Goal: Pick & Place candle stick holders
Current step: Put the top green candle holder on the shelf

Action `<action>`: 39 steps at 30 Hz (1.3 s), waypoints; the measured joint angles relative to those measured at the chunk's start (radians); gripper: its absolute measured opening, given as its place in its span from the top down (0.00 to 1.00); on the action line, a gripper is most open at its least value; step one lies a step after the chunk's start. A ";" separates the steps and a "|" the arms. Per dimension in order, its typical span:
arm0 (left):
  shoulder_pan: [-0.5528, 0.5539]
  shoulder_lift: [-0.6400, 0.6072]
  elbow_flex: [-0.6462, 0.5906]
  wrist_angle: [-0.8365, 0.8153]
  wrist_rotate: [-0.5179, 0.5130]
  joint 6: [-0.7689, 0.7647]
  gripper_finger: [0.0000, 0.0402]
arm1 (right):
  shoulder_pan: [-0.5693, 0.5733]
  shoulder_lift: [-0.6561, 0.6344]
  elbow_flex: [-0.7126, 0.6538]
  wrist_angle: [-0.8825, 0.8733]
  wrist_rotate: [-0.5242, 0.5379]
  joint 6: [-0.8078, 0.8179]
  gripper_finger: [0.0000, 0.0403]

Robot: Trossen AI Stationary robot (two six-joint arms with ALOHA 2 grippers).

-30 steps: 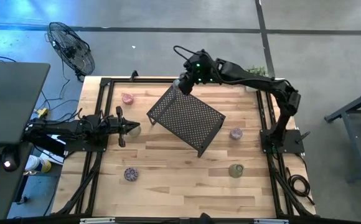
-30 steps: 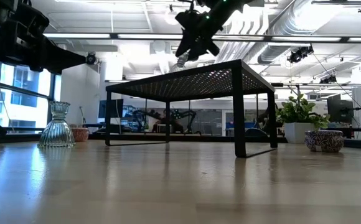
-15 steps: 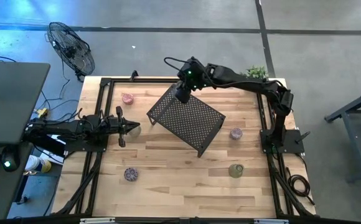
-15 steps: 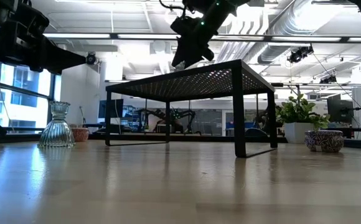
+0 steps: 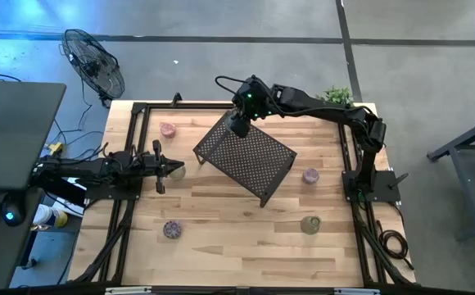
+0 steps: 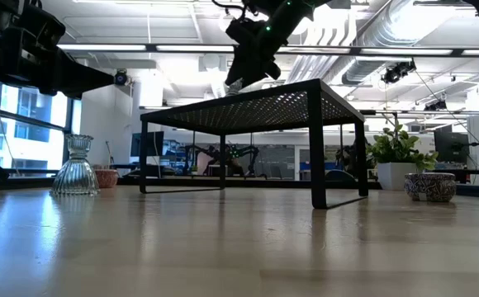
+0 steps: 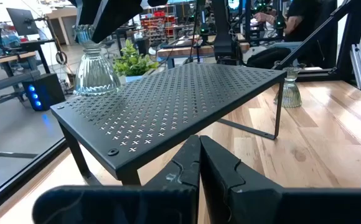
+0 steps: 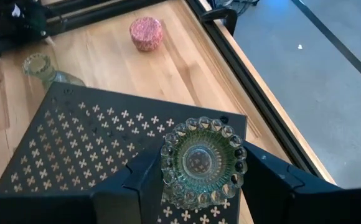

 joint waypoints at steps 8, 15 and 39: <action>0.000 0.000 0.000 -0.001 0.001 0.000 1.00 | 0.001 0.000 0.000 -0.006 -0.001 -0.028 0.58; 0.000 0.000 0.000 -0.001 0.001 -0.001 1.00 | 0.001 0.005 0.000 -0.002 -0.002 -0.046 0.58; 0.000 0.000 0.000 -0.005 0.026 -0.002 1.00 | 0.023 0.026 0.000 0.054 0.075 -0.110 0.38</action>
